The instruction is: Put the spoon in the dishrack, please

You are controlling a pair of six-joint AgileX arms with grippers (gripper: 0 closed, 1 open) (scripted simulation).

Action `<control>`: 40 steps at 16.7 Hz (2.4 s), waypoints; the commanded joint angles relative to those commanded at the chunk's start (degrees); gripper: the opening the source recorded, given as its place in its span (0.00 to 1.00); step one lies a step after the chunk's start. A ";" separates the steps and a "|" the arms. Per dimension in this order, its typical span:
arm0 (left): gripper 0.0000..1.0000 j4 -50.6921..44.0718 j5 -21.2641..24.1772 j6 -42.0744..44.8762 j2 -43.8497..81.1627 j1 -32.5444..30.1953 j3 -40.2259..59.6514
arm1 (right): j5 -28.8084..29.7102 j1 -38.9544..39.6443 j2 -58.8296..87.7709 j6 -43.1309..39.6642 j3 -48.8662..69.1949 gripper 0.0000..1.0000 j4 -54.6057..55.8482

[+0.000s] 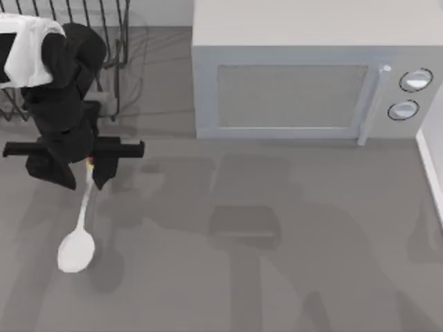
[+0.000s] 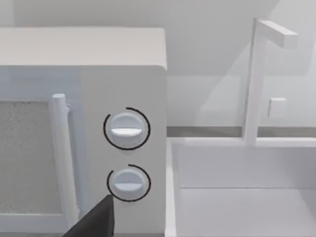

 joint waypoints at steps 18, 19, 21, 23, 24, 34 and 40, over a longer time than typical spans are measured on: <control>0.00 -32.82 0.32 0.38 -7.71 0.61 27.19 | 0.00 0.00 0.00 0.00 0.00 1.00 0.00; 0.00 -31.11 0.67 0.75 -9.27 1.28 26.18 | 0.00 0.00 0.00 0.00 0.00 1.00 0.00; 0.00 -25.92 1.64 1.72 -13.56 3.26 23.18 | 0.00 0.00 0.00 0.00 0.00 1.00 0.00; 0.00 -18.57 2.88 2.93 -18.83 5.85 19.10 | 0.00 0.00 0.00 0.00 0.00 1.00 0.00; 0.00 -14.08 3.58 3.62 -21.78 7.31 16.68 | 0.00 0.00 0.00 0.00 0.00 1.00 0.00; 0.00 33.39 10.95 11.19 -55.02 22.38 -9.05 | 0.00 0.00 0.00 0.00 0.00 1.00 0.00; 0.00 39.54 12.29 12.44 -60.95 25.05 -13.19 | 0.00 0.00 0.00 0.00 0.00 1.00 0.00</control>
